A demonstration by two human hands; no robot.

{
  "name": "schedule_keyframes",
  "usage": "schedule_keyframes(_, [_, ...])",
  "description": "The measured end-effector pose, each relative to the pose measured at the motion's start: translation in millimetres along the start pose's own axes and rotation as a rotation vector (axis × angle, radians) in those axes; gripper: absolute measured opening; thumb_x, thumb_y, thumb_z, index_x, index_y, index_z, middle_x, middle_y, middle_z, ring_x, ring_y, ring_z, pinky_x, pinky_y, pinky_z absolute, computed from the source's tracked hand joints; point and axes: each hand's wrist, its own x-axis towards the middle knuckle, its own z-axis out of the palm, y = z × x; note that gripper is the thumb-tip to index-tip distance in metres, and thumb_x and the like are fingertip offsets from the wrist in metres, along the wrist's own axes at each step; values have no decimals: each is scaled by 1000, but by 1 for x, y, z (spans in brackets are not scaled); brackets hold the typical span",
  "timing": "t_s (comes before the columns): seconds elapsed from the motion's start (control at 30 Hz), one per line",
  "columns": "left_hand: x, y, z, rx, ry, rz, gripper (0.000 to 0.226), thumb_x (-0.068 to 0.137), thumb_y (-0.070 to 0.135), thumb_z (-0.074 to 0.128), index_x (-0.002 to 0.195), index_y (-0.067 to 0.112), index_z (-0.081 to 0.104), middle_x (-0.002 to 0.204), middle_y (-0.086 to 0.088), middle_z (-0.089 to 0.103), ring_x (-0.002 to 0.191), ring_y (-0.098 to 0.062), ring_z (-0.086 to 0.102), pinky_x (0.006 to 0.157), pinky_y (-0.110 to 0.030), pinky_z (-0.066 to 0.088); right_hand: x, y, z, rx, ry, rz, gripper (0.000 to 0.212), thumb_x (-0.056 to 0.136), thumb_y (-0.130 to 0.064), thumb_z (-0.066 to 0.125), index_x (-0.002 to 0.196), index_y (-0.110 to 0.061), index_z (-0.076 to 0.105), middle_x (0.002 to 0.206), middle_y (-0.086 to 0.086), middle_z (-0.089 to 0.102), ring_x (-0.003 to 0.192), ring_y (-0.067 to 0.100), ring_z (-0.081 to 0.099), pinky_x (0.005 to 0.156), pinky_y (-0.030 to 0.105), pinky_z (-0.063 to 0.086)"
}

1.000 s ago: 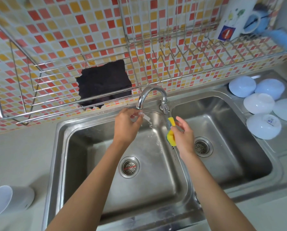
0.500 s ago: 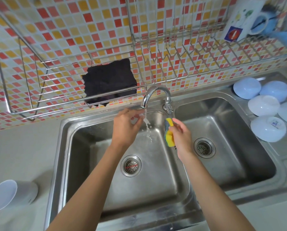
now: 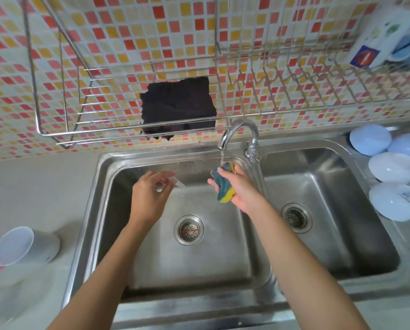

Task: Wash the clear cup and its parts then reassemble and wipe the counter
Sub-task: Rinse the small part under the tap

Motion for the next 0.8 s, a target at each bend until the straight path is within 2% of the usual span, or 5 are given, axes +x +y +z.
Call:
schedule_keyframes(0.1, [-4,-6,-4,-4,21,-22,16,88,21,69,102,16,74,84,2,63,72,-12,61,69,-13,44,5,-1,8,-220,49,-64,8,101,-14,47,95,-19,45,85,12,68,55,15,55,43,22,39])
schedule_keyframes(0.27, [-8,-9,-2,-16,35,-24,17,88,21,69,103,14,75,83,1,64,74,-13,61,73,-25,49,12,3,9,-557,91,-230,14,102,-21,40,97,-16,52,63,-1,43,51,10,36,40,18,30])
schedule_keyframes(0.53, [-8,-6,2,-42,22,-29,18,87,22,70,103,16,75,82,3,62,75,-14,60,77,-29,51,16,6,5,-756,158,-297,28,101,-28,31,80,-23,49,65,-2,45,50,11,39,45,27,29])
schedule_keyframes(0.67, [-6,-4,3,-50,12,-25,17,86,21,70,102,17,75,82,4,61,76,-16,61,78,-33,53,20,6,2,-773,229,-303,27,101,-29,31,88,-15,50,65,-1,46,48,14,38,45,25,29])
schedule_keyframes(0.8, [-5,-1,5,-55,17,-29,16,87,26,69,99,16,75,83,1,66,75,-16,61,76,-34,53,18,-4,-7,-786,320,-386,23,103,-26,32,105,-12,50,75,-6,52,56,7,50,52,28,36])
